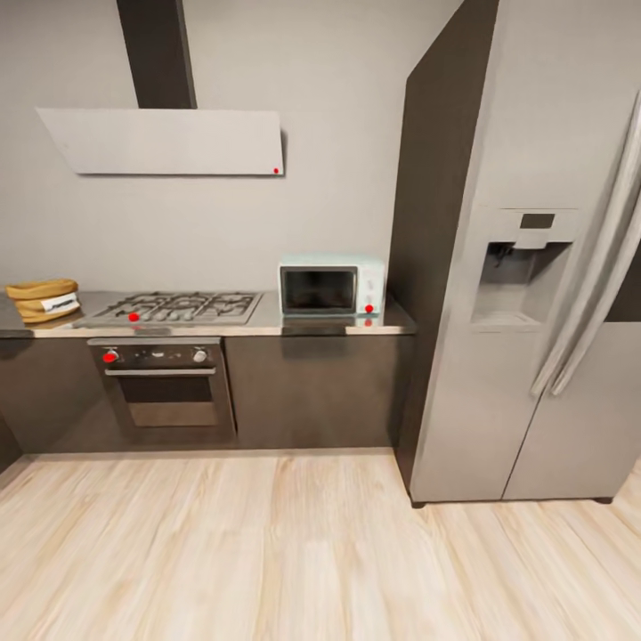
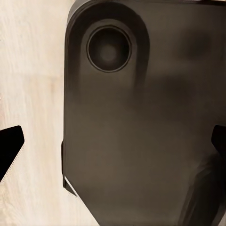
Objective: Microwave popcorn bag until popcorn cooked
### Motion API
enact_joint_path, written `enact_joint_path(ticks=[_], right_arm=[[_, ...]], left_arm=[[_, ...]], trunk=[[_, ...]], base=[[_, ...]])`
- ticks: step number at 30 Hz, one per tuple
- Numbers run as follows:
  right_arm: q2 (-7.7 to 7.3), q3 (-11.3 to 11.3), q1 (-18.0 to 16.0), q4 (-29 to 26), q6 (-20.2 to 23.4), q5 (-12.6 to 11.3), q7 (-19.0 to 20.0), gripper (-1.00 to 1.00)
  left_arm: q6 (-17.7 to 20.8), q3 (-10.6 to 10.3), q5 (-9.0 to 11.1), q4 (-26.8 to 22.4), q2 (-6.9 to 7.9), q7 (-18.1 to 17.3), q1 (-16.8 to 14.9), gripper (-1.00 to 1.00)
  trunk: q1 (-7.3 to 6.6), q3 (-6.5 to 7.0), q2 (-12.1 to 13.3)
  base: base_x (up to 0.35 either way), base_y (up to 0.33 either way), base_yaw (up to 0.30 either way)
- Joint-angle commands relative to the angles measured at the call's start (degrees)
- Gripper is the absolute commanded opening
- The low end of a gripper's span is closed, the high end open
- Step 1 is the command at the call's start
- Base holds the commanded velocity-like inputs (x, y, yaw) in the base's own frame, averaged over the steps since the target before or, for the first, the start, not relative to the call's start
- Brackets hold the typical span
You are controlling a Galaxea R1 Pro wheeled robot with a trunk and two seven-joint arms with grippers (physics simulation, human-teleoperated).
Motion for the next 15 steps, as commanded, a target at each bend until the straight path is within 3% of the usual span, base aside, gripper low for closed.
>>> enact_joint_path(ticks=[1,15], right_arm=[[-0.01,0.1,0.0,0.0,-0.2,0.0,0.0,1.00],[-0.03,0.1,0.0,0.0,-0.2,0.0,0.0,1.00]], left_arm=[[0.1,0.1,0.4,-0.1,-0.01,0.1,0.0,1.00],[0.1,0.1,0.4,-0.1,-0.01,0.1,0.0,1.00]], trunk=[[0.03,-0.04,0.0],[0.03,-0.04,0.0]], base=[[0.329,0.000,0.000],[0.329,0.000,0.000]])
